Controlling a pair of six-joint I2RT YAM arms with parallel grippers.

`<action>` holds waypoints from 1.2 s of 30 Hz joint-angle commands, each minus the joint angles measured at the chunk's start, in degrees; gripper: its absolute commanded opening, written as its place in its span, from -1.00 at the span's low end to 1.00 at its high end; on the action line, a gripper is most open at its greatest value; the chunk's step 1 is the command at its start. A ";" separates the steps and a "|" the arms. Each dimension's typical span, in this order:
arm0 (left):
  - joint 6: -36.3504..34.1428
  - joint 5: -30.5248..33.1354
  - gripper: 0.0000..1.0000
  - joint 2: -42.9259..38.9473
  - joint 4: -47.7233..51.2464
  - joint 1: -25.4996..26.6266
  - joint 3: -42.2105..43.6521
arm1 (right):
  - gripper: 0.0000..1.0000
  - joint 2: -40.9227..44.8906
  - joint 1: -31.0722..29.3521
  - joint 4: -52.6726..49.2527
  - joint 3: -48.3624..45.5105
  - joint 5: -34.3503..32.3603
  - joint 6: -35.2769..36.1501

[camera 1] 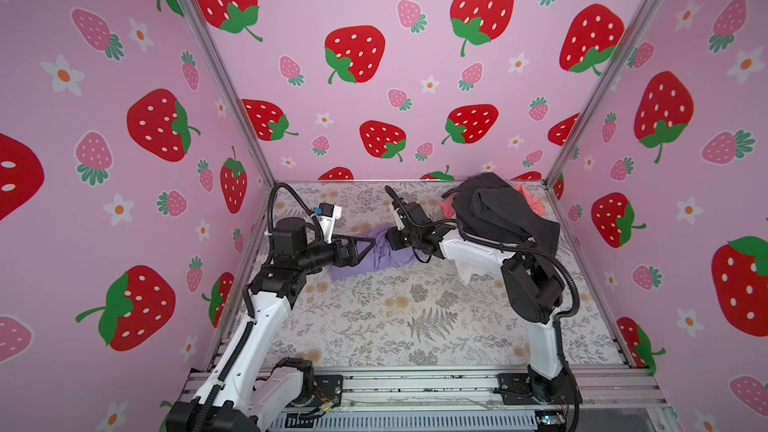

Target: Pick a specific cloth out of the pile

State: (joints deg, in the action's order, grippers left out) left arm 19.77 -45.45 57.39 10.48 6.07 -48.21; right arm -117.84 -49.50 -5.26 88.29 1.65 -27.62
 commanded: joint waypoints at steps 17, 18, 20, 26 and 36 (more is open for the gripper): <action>-0.55 -0.19 0.99 -0.63 -0.74 0.23 0.39 | 0.07 -6.16 -2.26 7.43 -2.25 15.59 -9.96; -0.61 -0.17 0.99 -0.75 -0.78 0.23 0.44 | 0.09 -7.02 -2.64 7.46 -1.60 16.16 -10.38; -0.57 -0.08 0.98 -0.70 -0.69 0.24 0.46 | 0.09 -8.82 -3.11 7.53 -0.08 17.46 -11.05; -0.57 0.01 0.98 -0.68 -0.81 0.22 0.49 | 0.06 -12.92 -3.91 9.75 3.18 20.45 -14.03; -0.64 0.18 0.99 -0.75 -0.71 0.22 0.44 | 0.05 -19.23 -4.02 13.02 11.11 23.09 -18.50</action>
State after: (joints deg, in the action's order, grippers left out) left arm 19.73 -45.41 57.36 10.50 6.07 -48.21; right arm -134.63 -52.93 6.31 96.92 23.29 -43.16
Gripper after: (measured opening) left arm 0.993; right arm 0.523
